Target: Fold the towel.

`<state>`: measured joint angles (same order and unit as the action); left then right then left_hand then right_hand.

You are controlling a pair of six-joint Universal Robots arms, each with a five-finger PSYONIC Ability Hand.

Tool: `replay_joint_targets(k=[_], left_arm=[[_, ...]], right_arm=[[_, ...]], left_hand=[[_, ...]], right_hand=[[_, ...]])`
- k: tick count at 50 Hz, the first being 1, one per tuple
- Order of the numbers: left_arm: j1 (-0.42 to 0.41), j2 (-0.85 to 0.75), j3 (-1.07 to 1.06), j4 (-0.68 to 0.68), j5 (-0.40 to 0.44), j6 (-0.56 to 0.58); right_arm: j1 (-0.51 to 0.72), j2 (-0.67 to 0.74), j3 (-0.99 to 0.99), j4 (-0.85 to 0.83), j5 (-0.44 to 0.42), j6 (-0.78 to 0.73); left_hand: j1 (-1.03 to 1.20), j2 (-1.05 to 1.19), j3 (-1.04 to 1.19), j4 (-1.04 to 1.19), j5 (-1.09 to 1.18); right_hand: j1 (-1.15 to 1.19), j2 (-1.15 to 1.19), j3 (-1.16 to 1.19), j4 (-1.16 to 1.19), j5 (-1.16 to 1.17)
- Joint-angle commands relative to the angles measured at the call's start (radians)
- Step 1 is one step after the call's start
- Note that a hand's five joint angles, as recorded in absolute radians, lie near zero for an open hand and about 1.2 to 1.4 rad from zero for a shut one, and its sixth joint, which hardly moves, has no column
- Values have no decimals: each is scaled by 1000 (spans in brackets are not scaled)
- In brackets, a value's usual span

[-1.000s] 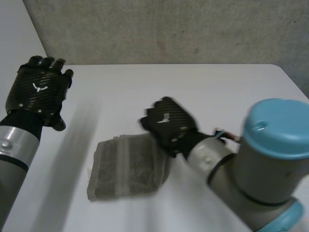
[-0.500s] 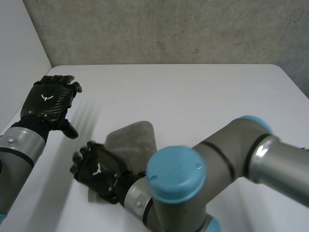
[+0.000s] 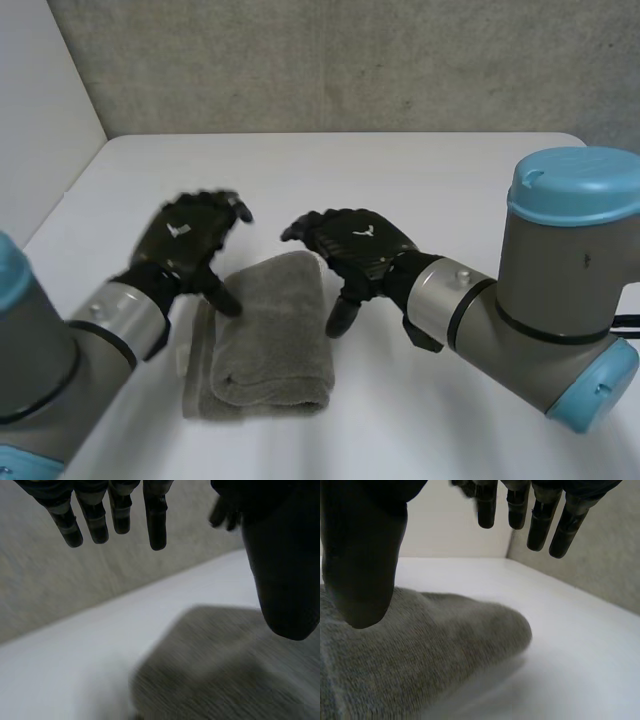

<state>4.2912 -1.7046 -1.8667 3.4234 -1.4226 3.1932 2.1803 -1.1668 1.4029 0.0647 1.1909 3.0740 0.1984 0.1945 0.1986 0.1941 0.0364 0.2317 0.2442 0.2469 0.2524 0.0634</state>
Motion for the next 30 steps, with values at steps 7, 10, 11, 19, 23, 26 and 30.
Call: replay_joint_targets(k=[7,10,11,19,23,26,30], left_arm=[[-25,-164,-14,-96,1,-3],[-19,-178,-20,-96,-2,4],[-19,-178,-20,-96,-2,4],[4,-191,-37,-95,-13,7],[41,-188,-61,-95,-12,14],[48,-184,-81,-95,-12,40],[53,-181,-101,-92,-10,79]], right_arm=[[-1,171,-38,-43,232,89],[-1,206,-47,-45,233,91],[-1,206,-47,-45,233,91],[30,249,-70,-60,226,94],[67,269,-90,-69,219,95],[90,286,-108,-71,222,94],[118,311,-131,-71,228,94]], left_hand=[[-17,-13,-17,-13,-30],[-17,-13,-17,-13,-30],[-17,-13,-17,-13,-30],[-11,-7,-12,-7,-24],[-8,-5,-9,-4,-21],[-8,-5,-9,-4,-21],[-8,-5,-9,-4,-21]], right_hand=[[-57,-70,-72,-78,-63],[-57,-70,-72,-78,-63],[-57,-70,-72,-78,-63],[-57,-70,-72,-78,-63],[-57,-70,-72,-78,-63],[-57,-70,-72,-78,-63],[-57,-70,-72,-78,-63]])
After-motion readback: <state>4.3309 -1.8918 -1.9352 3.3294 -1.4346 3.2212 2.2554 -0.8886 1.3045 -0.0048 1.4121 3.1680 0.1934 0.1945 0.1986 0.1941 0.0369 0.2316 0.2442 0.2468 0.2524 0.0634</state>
